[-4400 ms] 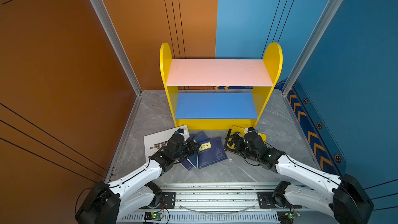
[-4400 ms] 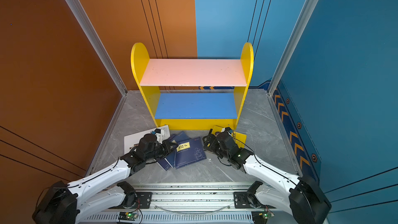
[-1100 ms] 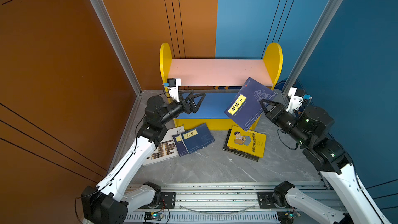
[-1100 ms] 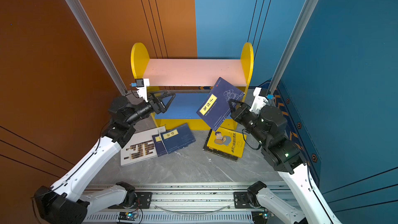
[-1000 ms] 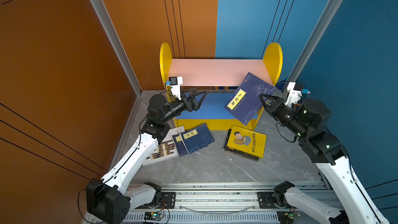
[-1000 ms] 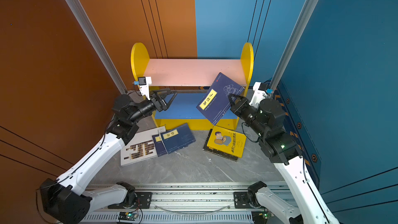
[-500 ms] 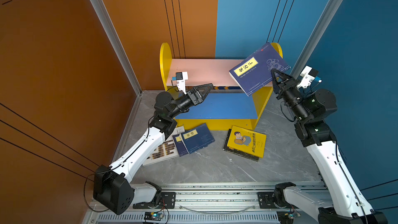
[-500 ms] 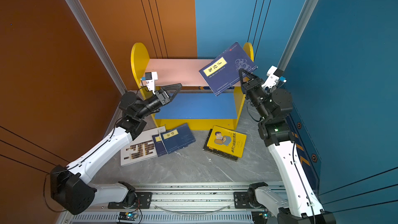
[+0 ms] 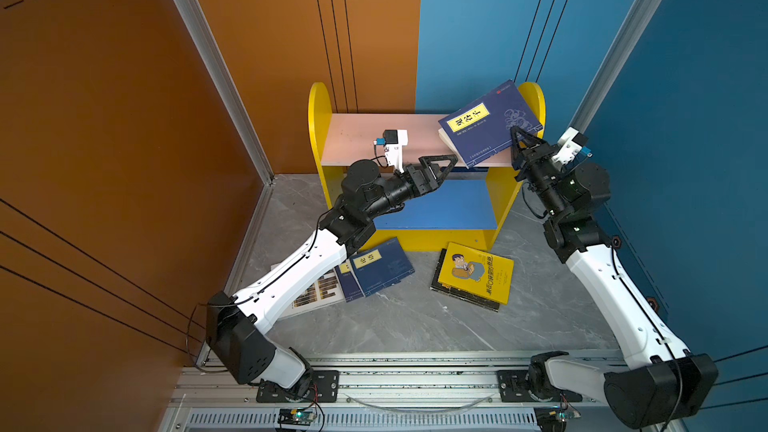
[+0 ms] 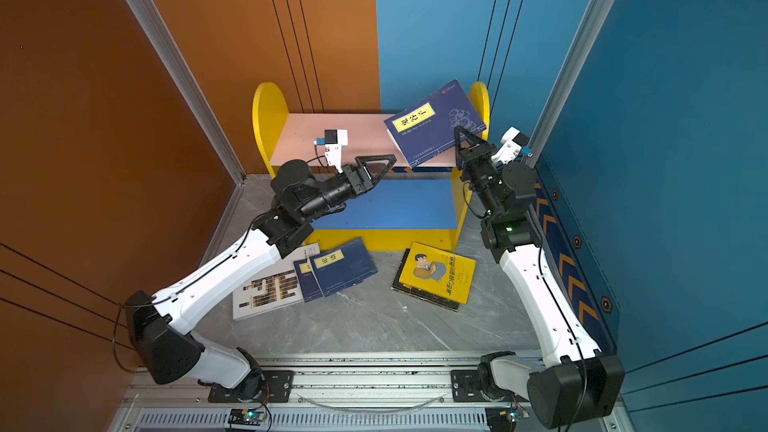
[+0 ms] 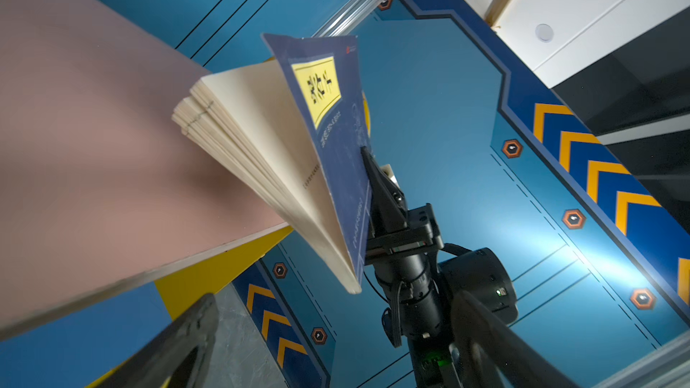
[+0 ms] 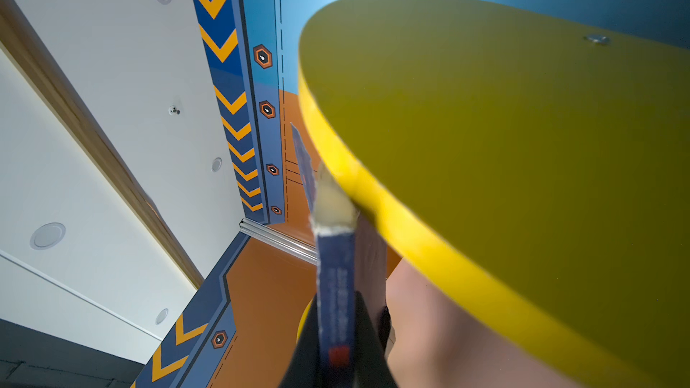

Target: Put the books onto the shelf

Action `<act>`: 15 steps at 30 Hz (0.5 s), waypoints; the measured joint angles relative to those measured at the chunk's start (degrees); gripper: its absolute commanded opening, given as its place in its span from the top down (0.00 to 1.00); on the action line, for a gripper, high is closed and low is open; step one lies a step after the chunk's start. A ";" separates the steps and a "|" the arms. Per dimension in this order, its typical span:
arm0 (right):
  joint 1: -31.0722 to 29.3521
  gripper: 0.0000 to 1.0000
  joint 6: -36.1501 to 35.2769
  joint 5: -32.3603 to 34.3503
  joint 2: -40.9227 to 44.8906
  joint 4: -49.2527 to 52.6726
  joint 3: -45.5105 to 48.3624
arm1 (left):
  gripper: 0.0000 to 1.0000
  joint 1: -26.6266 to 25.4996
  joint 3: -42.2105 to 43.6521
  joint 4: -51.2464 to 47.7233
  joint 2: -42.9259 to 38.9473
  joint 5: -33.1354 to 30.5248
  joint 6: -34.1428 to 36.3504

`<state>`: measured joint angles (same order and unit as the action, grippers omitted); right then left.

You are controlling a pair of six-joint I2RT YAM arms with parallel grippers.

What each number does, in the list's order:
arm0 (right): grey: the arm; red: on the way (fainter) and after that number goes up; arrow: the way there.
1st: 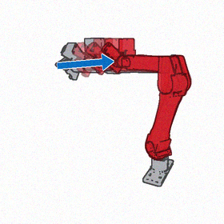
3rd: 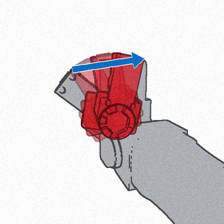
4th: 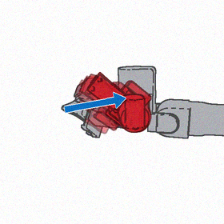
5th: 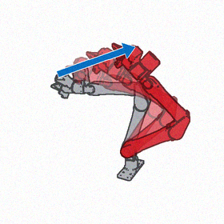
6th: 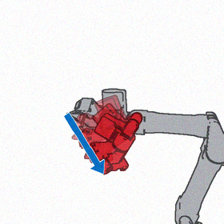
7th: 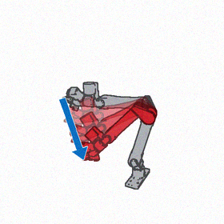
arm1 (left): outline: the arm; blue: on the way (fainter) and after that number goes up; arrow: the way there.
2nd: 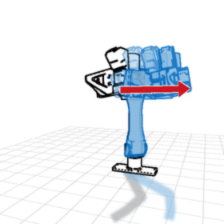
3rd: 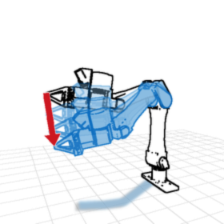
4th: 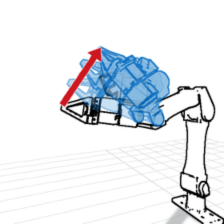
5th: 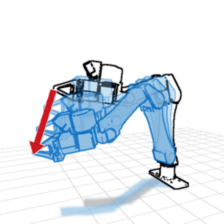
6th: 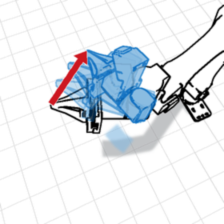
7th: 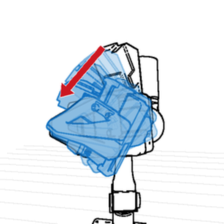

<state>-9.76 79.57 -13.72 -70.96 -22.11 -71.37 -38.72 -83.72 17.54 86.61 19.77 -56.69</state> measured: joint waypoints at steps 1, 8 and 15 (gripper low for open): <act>-0.04 1.00 0.02 -0.02 -0.13 -0.15 -0.02 | 0.04 -0.09 -0.66 -0.66 1.11 -0.50 -0.22; -1.55 1.00 0.07 2.75 -0.15 -1.97 1.14 | 0.29 -0.74 -7.93 -3.93 8.66 -0.42 -4.13; -5.03 1.00 -2.01 7.98 -1.07 -1.38 2.86 | 0.53 -0.66 -11.52 -5.07 12.07 2.93 -6.49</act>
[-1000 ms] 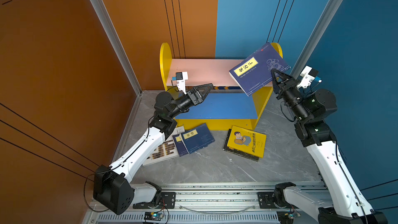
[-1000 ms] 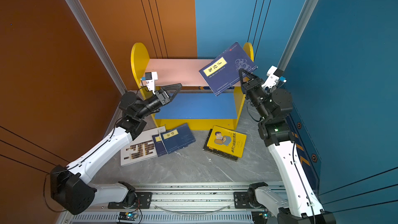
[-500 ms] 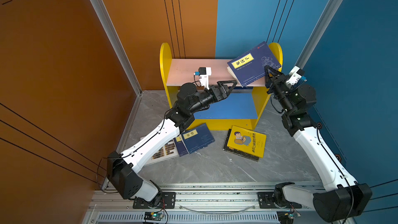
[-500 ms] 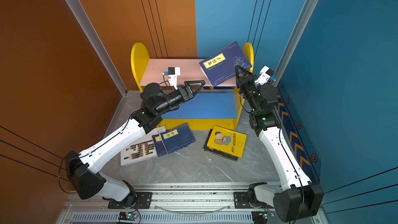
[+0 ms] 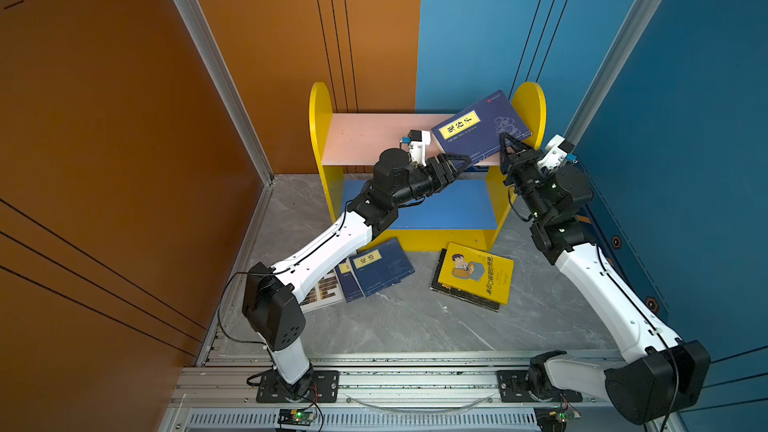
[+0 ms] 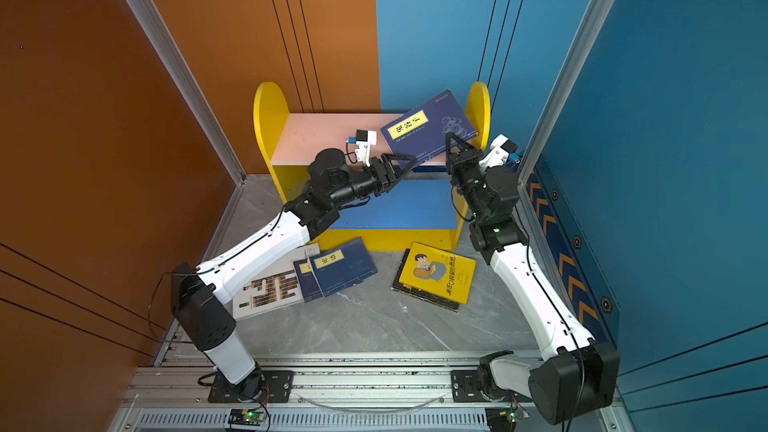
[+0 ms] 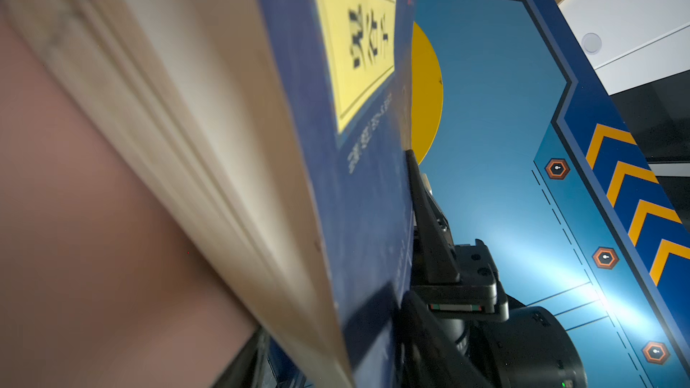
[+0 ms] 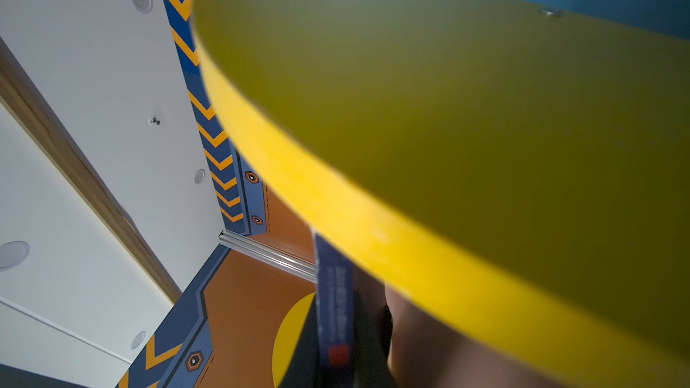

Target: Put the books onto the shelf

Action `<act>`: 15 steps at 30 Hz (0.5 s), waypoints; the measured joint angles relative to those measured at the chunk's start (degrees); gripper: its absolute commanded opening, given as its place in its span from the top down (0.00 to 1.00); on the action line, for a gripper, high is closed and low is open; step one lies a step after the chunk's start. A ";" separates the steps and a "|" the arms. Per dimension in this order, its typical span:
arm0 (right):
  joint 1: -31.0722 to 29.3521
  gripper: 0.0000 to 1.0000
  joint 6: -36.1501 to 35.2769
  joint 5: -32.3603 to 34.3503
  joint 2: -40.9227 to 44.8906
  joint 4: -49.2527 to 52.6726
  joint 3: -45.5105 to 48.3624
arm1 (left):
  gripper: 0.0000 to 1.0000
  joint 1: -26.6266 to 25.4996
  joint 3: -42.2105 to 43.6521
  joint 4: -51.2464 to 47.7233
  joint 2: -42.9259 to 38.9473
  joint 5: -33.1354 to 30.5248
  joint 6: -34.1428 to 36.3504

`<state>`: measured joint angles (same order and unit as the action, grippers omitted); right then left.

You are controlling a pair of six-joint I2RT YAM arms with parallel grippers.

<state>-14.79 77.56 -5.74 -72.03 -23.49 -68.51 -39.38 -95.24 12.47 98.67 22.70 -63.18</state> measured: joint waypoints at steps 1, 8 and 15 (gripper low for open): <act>-0.39 1.00 -0.22 0.50 -0.04 0.33 0.28 | 0.56 0.04 0.00 -0.15 0.02 0.26 -0.13; -3.80 1.00 -1.29 2.80 0.63 0.37 0.74 | 0.63 0.37 1.77 5.35 -0.66 0.74 -0.48; -6.10 1.00 -2.12 4.96 4.55 1.11 4.52 | 0.89 0.50 6.97 9.11 -4.13 1.20 -1.27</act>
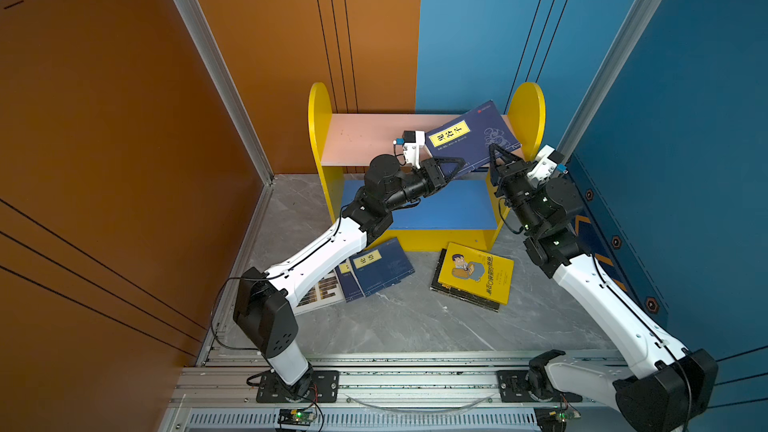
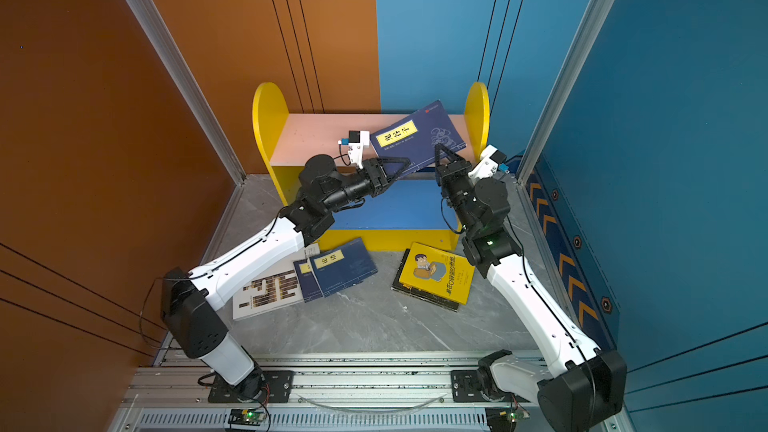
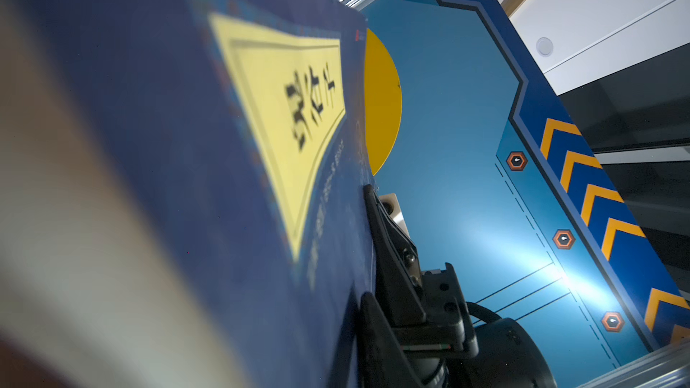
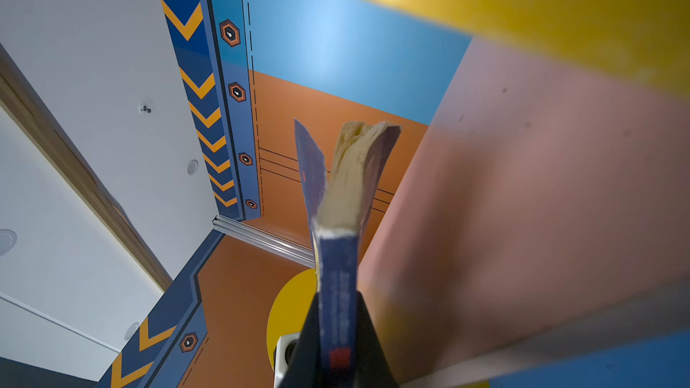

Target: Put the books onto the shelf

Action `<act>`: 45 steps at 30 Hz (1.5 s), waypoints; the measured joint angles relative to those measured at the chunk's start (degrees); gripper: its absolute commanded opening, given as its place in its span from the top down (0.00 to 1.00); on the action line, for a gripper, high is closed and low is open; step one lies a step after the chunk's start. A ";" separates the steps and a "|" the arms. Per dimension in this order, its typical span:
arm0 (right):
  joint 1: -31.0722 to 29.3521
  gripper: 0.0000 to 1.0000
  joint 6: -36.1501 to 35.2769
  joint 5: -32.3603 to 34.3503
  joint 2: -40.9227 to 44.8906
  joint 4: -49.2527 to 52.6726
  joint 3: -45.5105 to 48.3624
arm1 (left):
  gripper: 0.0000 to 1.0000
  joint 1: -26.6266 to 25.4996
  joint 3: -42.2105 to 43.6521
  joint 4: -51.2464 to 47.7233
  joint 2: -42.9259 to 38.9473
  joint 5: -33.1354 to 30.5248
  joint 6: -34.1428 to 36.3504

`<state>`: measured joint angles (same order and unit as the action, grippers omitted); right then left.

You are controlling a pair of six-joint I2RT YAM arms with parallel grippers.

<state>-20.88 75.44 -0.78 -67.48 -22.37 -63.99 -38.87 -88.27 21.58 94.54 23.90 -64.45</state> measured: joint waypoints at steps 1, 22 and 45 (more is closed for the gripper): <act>-0.31 1.00 -0.04 0.26 0.50 0.22 0.37 | 0.93 -0.17 0.66 0.39 -0.68 0.13 -0.04; -6.56 0.00 -19.89 5.84 33.51 32.57 16.76 | 1.00 -2.40 36.33 -5.11 -28.17 -0.52 2.14; 7.41 0.00 -35.26 2.16 23.39 29.38 25.00 | 1.00 3.76 17.77 -14.23 -1.64 4.35 10.67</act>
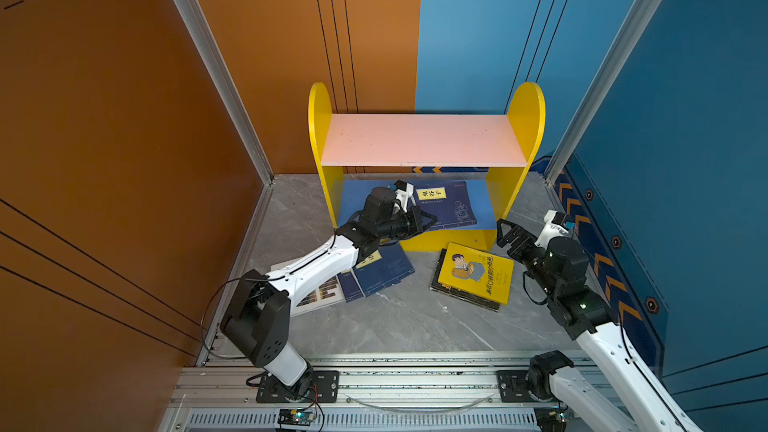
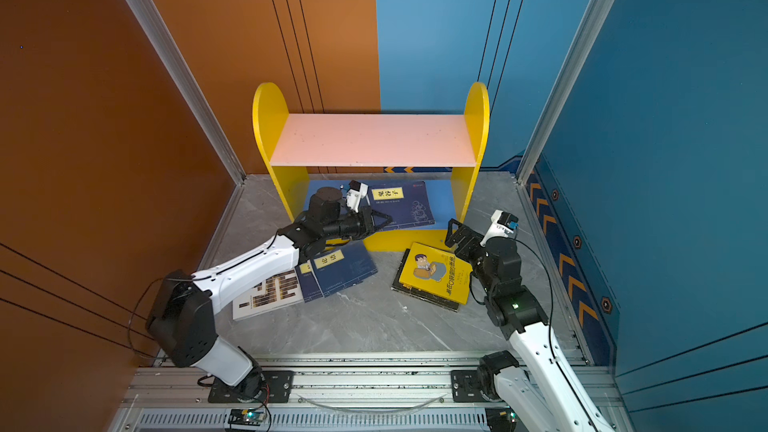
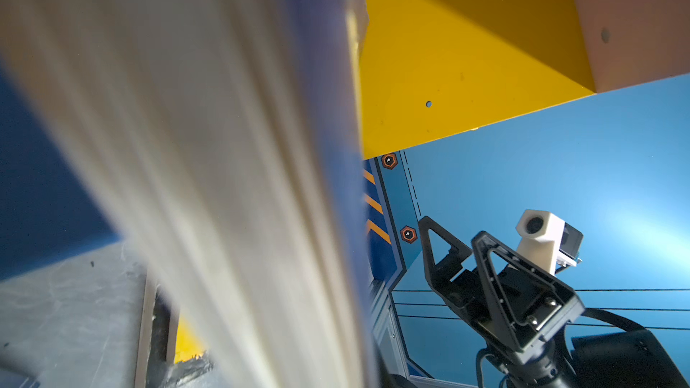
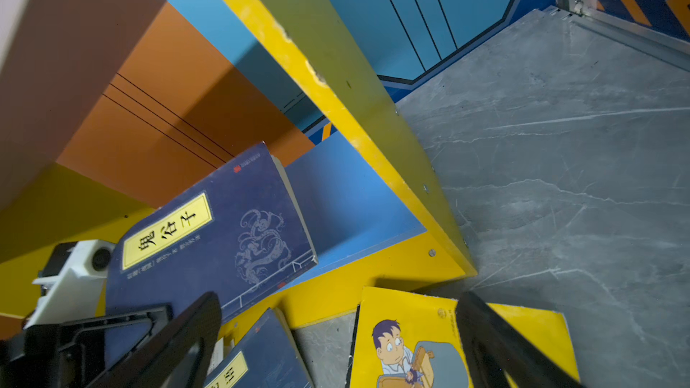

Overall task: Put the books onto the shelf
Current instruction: 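Lower the dark-blue book onto the blue lower shelf with the left gripper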

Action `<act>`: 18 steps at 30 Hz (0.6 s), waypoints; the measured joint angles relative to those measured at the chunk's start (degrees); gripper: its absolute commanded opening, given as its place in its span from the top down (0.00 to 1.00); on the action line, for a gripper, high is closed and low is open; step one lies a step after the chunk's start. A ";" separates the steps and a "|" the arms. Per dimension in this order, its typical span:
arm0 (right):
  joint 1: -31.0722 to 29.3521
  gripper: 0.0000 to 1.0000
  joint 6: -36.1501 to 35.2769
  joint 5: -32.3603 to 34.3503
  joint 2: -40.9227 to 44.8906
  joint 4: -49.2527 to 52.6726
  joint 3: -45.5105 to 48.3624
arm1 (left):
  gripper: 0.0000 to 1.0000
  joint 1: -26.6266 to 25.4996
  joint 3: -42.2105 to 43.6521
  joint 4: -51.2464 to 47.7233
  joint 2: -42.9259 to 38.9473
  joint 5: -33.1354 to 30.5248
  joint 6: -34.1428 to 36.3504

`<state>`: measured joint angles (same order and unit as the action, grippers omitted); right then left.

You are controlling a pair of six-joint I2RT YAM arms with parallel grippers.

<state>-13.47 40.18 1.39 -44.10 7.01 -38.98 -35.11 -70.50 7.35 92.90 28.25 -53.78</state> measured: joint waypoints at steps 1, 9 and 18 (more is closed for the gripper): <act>1.07 0.00 -0.37 -0.87 -1.77 -0.72 -0.07 | 1.00 0.22 -1.33 0.24 1.46 0.57 0.00; 5.40 0.00 -2.56 -6.88 -12.52 -5.42 -3.30 | 1.00 0.63 -7.85 1.36 12.09 4.74 -0.31; 5.68 0.04 -4.42 -5.60 -19.91 -6.16 -6.86 | 1.00 1.31 -14.67 2.23 19.47 9.11 -1.99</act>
<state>-7.79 35.77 -4.21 -64.01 0.84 -45.84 -33.80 -85.17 9.58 112.38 37.36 -55.77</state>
